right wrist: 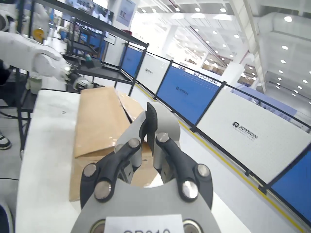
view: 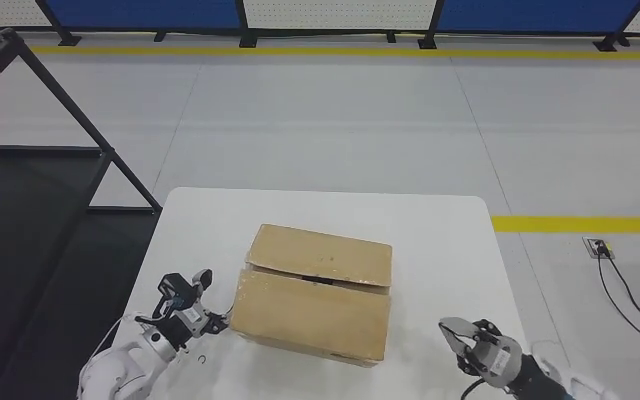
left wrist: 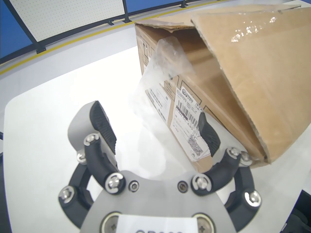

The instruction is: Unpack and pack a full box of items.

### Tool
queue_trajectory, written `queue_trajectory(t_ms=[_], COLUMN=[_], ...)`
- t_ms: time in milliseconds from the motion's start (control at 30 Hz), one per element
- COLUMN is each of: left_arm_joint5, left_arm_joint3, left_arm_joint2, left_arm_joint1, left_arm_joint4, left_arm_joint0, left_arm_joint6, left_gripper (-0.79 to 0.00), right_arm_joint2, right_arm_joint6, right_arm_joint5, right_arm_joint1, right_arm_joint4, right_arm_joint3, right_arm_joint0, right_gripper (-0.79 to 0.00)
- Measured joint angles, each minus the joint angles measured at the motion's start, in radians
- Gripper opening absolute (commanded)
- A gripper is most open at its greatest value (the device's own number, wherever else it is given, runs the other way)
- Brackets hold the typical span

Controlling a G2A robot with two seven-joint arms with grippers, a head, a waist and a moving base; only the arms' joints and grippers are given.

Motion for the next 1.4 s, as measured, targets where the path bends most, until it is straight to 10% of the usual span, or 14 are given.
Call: queue_trajectory(t_ms=[433,867,1400], left_arm_joint5=[0.128,0.663,0.689], left_arm_joint3=[0.034,0.058,0.065], left_arm_joint2=[-0.021,-0.008,0.001], left_arm_joint1=[-0.006,-0.045,-0.053], left_arm_joint4=[-0.105,-0.201,-0.224], left_arm_joint0=[-0.028,-0.077,-0.080], left_arm_joint6=[0.050,0.115,0.145], left_gripper=[0.000,0.000,0.000], right_arm_joint2=[-0.155,-0.330,-0.387], right_arm_joint6=[0.120,0.305,0.514], right_arm_joint5=[-0.080,-0.022,0.044], right_arm_joint1=[0.026,0.002,-0.014], right_arm_joint4=[-0.280,-0.140,0.011], right_arm_joint3=[-0.020,0.065,0.107], right_arm_joint0=[-0.040,0.094,0.176], right_gripper=[-0.785,-0.785,-0.785])
